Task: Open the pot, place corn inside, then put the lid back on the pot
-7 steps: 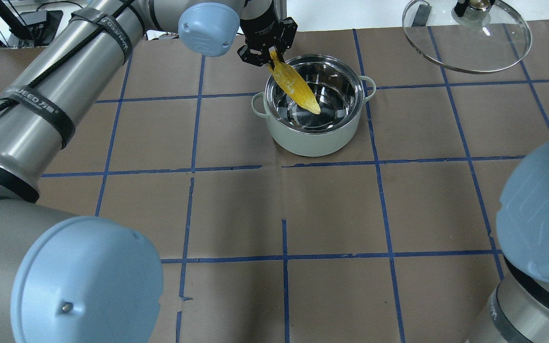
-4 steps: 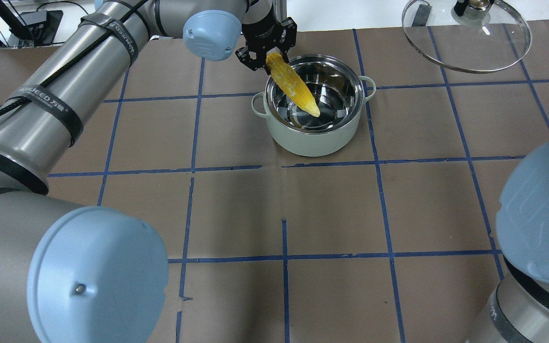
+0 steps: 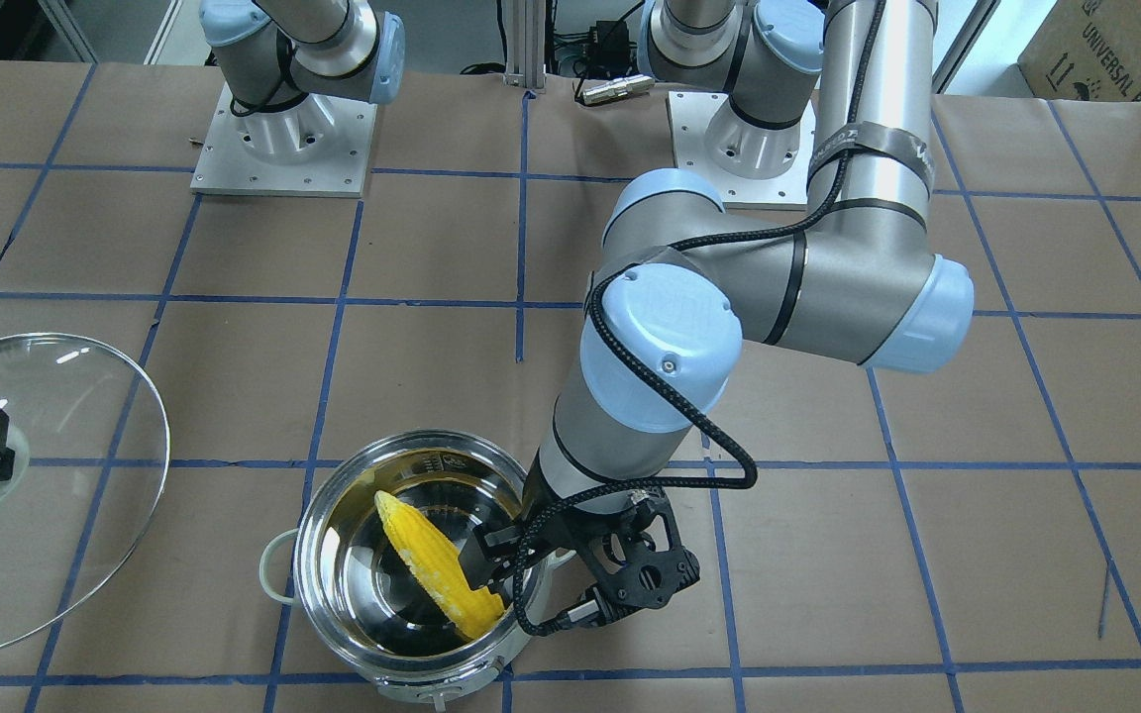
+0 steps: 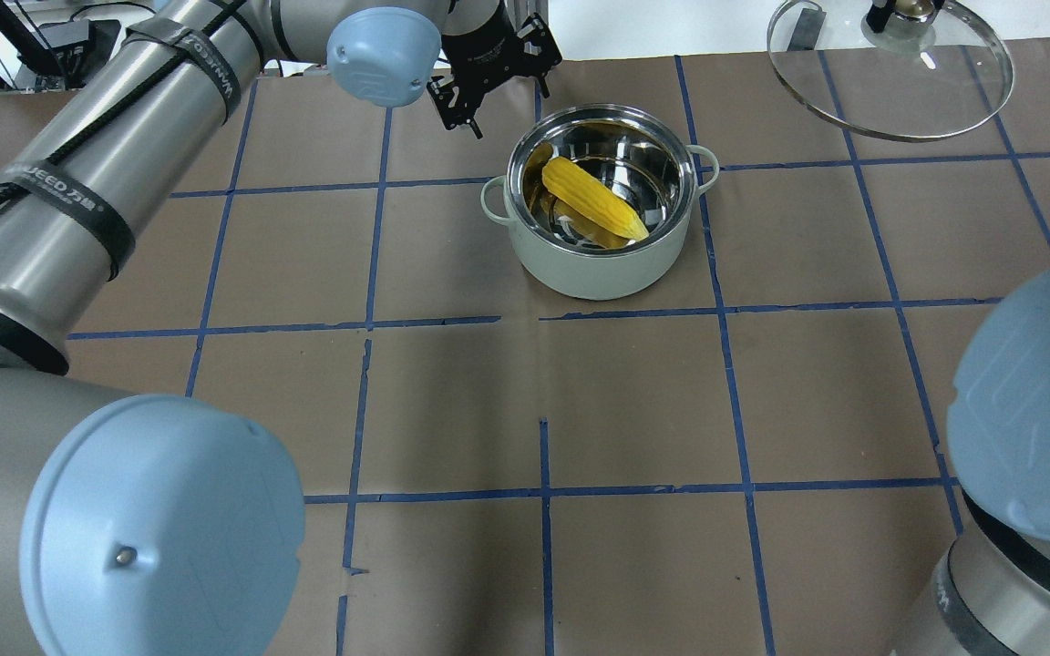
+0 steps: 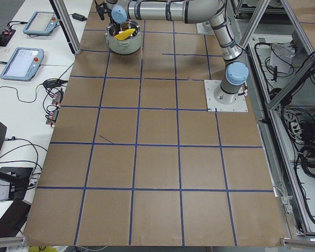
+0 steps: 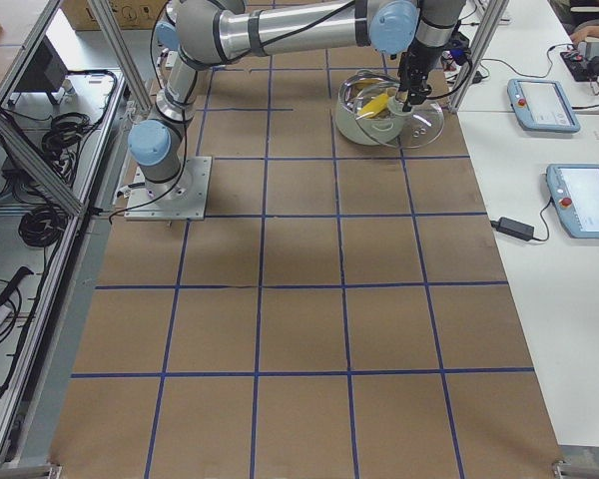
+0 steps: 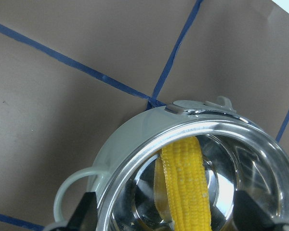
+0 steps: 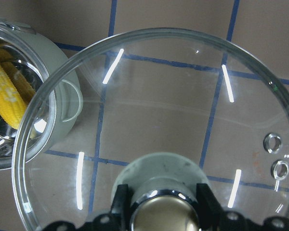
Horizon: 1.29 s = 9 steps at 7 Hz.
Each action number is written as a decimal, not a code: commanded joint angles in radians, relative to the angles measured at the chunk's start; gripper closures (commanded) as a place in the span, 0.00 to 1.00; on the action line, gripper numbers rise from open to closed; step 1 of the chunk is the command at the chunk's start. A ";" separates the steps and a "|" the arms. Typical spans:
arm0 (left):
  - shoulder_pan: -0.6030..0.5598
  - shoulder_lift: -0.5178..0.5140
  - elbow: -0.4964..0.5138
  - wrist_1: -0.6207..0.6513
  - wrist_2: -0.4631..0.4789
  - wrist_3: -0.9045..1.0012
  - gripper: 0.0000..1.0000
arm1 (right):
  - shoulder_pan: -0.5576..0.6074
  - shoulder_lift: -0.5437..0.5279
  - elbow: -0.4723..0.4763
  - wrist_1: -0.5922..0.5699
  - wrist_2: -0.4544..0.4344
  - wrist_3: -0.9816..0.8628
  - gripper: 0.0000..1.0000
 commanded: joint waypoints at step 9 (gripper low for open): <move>0.386 0.353 -0.150 -0.505 0.215 0.608 0.00 | 0.002 0.007 0.001 0.000 0.002 -0.006 0.89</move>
